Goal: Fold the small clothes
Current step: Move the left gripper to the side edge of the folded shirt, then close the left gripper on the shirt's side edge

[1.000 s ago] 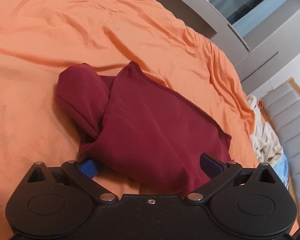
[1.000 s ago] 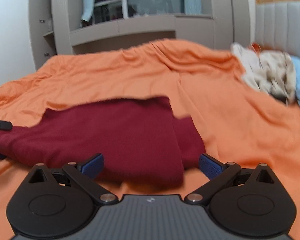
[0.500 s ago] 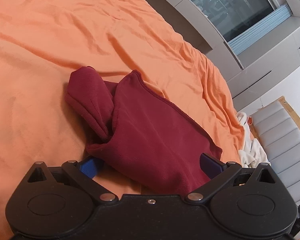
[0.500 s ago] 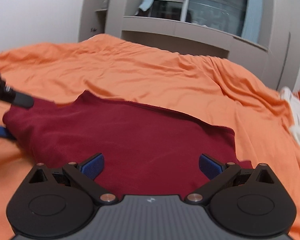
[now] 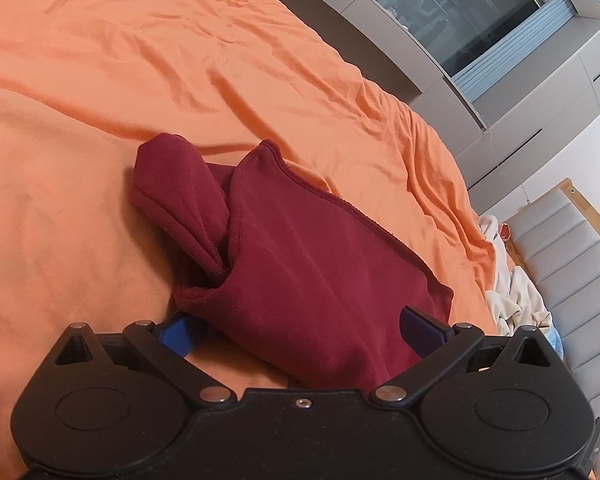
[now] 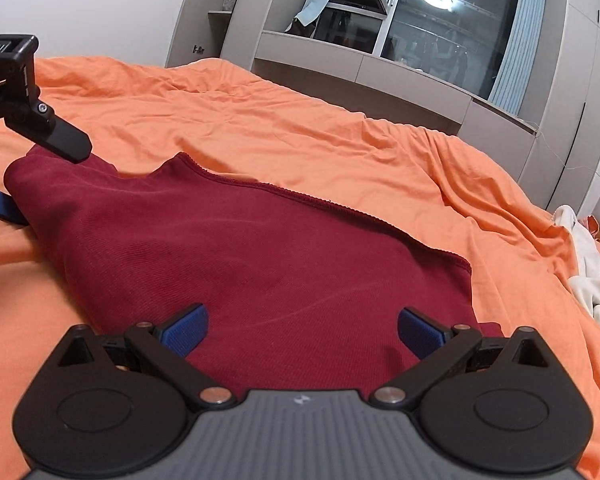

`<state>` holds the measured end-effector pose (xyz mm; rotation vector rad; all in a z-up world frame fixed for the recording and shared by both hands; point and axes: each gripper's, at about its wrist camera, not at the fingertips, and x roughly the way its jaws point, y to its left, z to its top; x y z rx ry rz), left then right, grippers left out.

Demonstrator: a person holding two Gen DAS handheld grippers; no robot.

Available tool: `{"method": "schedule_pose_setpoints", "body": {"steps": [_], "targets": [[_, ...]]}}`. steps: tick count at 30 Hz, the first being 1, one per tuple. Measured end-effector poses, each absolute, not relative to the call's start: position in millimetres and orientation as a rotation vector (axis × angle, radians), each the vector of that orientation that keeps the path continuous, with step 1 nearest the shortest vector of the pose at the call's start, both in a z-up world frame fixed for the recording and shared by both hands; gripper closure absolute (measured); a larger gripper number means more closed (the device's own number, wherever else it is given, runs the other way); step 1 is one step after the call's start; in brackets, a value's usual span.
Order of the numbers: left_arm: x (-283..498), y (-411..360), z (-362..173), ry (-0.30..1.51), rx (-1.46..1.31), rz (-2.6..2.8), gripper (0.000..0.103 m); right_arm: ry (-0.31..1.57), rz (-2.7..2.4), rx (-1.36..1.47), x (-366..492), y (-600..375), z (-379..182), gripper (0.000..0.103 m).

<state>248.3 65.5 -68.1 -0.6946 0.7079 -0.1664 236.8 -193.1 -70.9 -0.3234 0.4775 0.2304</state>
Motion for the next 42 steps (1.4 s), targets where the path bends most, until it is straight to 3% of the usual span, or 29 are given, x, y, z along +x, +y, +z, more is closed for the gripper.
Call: {"method": "schedule_pose_setpoints", "body": {"steps": [17, 20, 28, 42], "targets": [[244, 59, -69, 0.658, -0.688, -0.081, 0.004, 0.479, 0.235, -0.314, 237, -198, -72, 0.0], [247, 57, -68, 0.645, -0.684, -0.015, 0.011, 0.479, 0.235, -0.314, 237, -198, -72, 0.0], [249, 71, -73, 0.613, -0.76, 0.086, 0.054, 0.479, 0.235, -0.313, 237, -198, -72, 0.0], [260, 58, -44, 0.559, -0.615, 0.03, 0.075, 0.546, 0.236, -0.249, 238, -227, -47, 0.0]]}}
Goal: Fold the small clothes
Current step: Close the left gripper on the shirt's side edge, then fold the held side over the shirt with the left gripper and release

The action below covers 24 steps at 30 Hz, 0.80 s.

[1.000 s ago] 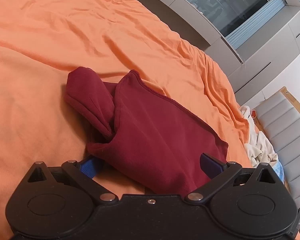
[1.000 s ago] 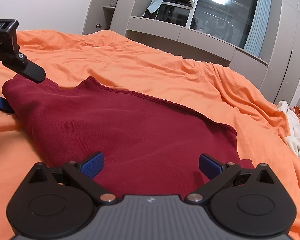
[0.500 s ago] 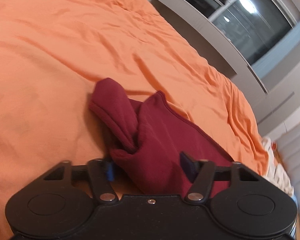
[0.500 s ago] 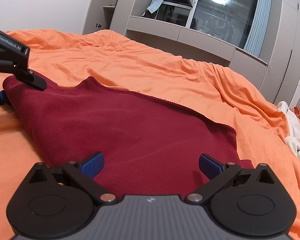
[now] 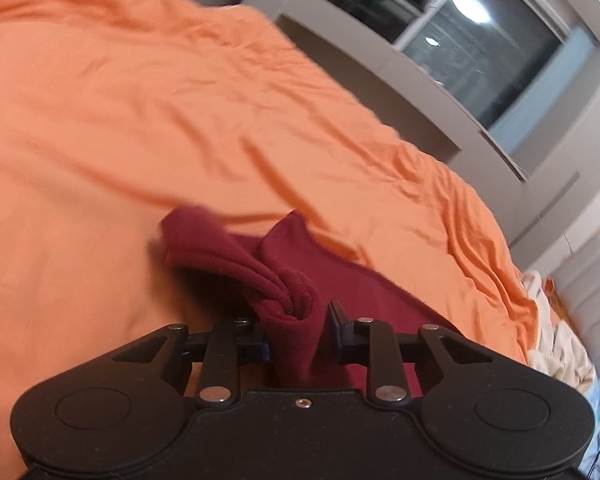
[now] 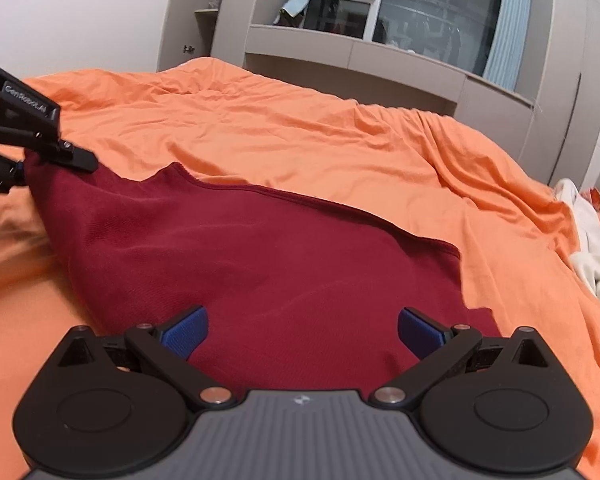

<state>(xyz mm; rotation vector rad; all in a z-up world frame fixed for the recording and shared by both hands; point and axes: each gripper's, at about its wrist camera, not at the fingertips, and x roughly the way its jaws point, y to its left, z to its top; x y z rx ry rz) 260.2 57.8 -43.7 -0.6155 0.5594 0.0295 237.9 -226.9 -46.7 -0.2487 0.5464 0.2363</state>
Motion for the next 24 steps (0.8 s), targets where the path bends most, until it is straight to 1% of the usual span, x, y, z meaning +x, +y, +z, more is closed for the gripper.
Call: {"method": "schedule_pose_setpoints", "body": {"steps": [5, 7, 13, 17, 21, 24], "targets": [[284, 33, -16, 0.549, -0.439, -0.085, 0.078, 0.55, 0.189, -0.255, 221, -255, -29, 0.0], [295, 18, -3, 0.55, -0.373, -0.144, 0.081, 0.545, 0.143, -0.254, 212, -269, -21, 0.0], [315, -53, 27, 0.509, -0.204, -0.392, 0.082, 0.532, -0.022, -0.182, 183, -329, 1, 0.0], [308, -106, 23, 0.525, -0.11, -0.564, 0.082, 0.525, -0.141, -0.17, 164, -369, 10, 0.0], [289, -151, 2, 0.58, -0.003, -0.712, 0.084, 0.524, -0.224, -0.168, 148, -397, 13, 0.0], [277, -169, -17, 0.628, 0.041, -0.762, 0.084, 0.533, -0.246, -0.147, 143, -411, 11, 0.0]]}}
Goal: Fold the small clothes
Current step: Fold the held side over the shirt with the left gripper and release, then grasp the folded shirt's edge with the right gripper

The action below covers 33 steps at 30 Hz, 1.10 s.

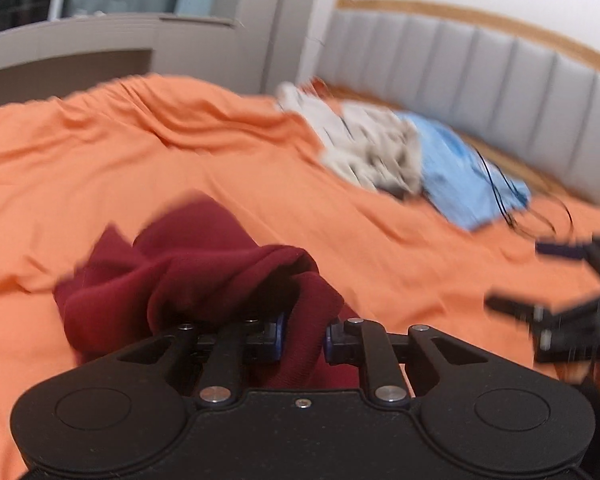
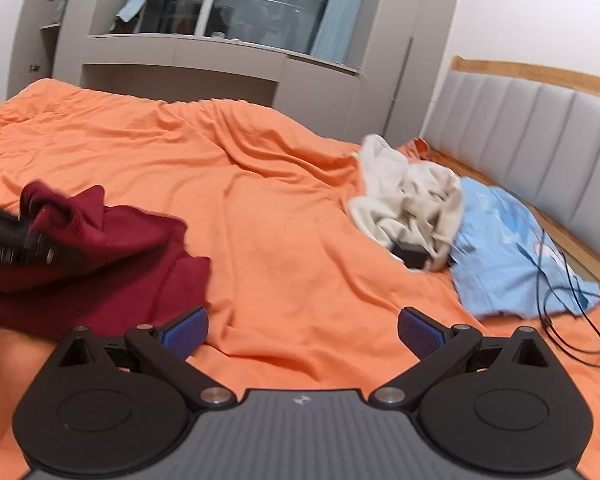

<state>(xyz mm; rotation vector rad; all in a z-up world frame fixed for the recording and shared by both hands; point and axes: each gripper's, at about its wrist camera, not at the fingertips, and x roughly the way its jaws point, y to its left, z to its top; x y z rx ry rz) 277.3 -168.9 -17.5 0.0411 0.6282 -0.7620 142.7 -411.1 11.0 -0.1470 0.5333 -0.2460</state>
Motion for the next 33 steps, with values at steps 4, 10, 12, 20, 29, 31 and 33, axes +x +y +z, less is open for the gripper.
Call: {"method": "schedule_pose_setpoints", "body": {"steps": [4, 10, 12, 20, 29, 31, 33], "targets": [[267, -175, -36, 0.666, 0.07, -0.75, 0.083, 0.538, -0.237, -0.111, 142, -420, 7, 0.0], [264, -170, -37, 0.688, 0.034, -0.756, 0.062, 0.525, -0.176, -0.096, 160, -420, 10, 0.0], [264, -168, -36, 0.701, -0.011, -0.774, 0.046, 0.519, -0.162, -0.107, 167, -418, 13, 0.0], [227, -139, -27, 0.666, -0.073, -0.773, 0.019, 0.503, -0.067, -0.121, 190, -399, 19, 0.0], [213, -69, -24, 0.702, -0.217, -0.473, 0.001, 0.469, 0.162, -0.039, 224, -352, 29, 0.0], [217, -54, -26, 0.722, -0.248, -0.388, 0.001, 0.47, 0.221, -0.03, 233, -340, 31, 0.0], [223, -43, -28, 0.737, -0.286, -0.321, 0.001, 0.48, 0.287, -0.03, 244, -325, 32, 0.0]]}}
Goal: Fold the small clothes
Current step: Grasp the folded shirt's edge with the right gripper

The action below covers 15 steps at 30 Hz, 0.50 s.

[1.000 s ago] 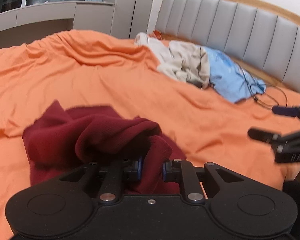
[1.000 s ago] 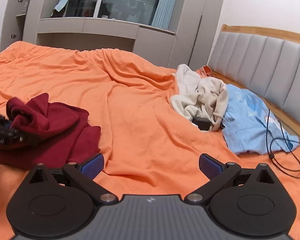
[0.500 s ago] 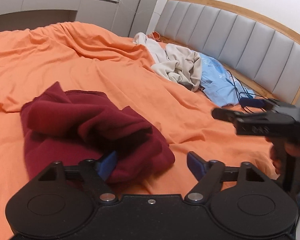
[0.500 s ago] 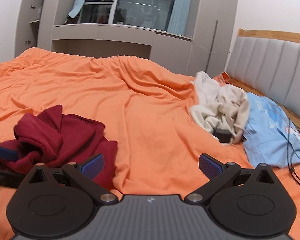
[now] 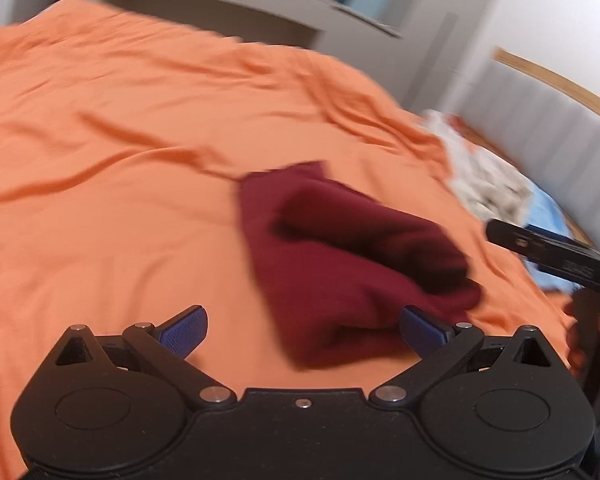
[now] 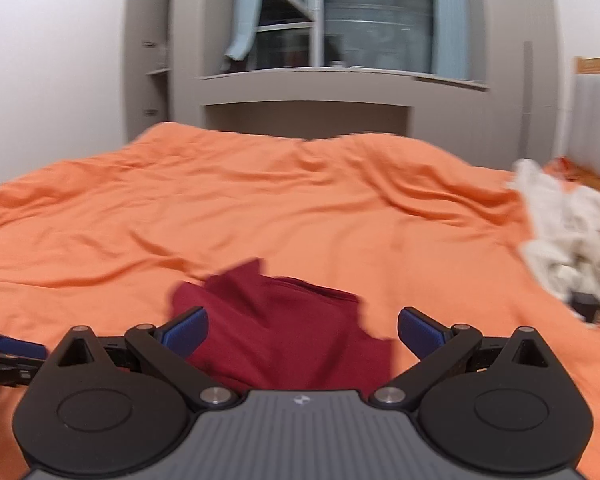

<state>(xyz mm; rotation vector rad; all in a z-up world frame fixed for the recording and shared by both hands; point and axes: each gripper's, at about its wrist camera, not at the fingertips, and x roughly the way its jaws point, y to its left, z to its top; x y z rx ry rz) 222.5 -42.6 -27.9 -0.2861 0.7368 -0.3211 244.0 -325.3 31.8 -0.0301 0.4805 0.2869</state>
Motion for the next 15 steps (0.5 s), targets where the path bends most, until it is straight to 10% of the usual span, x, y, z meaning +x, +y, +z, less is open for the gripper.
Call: {"method": "schedule_pose_setpoints", "body": {"steps": [6, 15], "targets": [[232, -21, -33, 0.757, -0.341, -0.259, 0.001, 0.536, 0.413, -0.129, 269, -282, 23, 0.004], [239, -24, -40, 0.763, -0.36, -0.296, 0.001, 0.594, 0.448, 0.036, 280, -310, 9, 0.084]]}}
